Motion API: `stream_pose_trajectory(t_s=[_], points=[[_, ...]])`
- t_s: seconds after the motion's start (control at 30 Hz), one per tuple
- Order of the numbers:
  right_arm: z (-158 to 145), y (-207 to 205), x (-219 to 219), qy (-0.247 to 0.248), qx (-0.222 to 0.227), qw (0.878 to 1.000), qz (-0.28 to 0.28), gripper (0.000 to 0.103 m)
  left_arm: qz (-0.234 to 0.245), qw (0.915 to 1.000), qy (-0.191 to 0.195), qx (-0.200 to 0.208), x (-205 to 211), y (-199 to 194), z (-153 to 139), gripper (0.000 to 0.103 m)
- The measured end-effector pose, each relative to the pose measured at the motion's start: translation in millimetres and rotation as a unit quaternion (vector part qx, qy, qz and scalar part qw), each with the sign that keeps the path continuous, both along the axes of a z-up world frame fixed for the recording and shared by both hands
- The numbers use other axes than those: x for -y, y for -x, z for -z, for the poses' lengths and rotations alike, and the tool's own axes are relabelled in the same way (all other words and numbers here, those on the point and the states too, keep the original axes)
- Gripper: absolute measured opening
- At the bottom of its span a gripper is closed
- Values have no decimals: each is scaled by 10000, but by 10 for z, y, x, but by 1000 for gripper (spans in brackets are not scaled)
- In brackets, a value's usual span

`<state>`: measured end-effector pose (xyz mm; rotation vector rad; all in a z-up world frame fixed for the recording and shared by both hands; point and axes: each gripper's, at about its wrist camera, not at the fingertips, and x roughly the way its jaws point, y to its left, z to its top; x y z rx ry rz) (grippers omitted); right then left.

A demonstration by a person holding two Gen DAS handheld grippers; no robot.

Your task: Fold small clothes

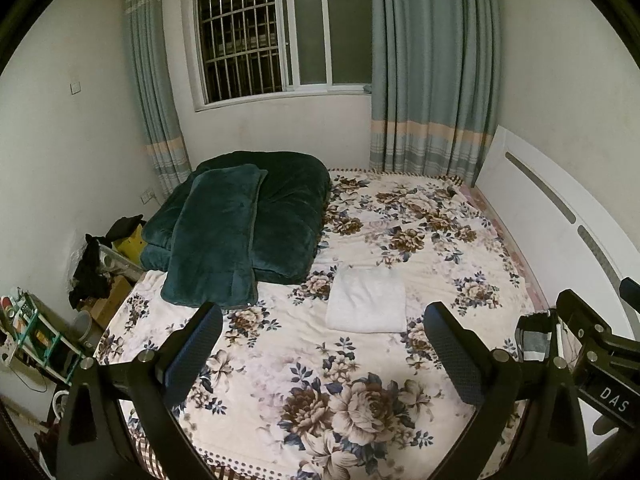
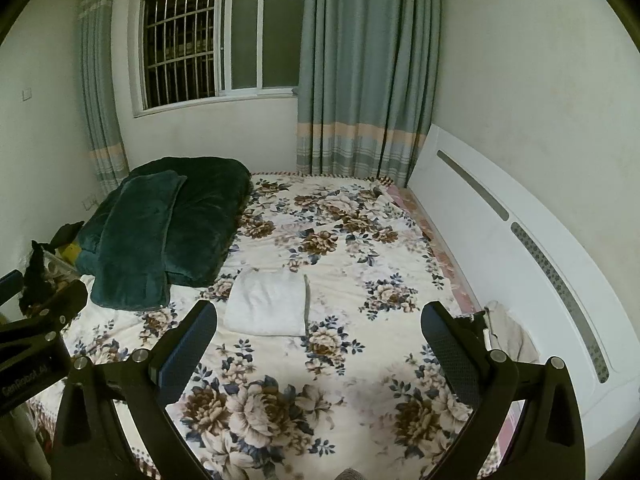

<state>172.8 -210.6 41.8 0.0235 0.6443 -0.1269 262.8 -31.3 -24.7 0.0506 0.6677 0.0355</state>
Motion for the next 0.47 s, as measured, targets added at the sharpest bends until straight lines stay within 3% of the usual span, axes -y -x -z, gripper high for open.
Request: stream_pose_trajectory(t_s=[0.47], points=[[27,41,-7,10,-4,10000,32,103,-9,10000,-5,8,-38,51,-72,103]])
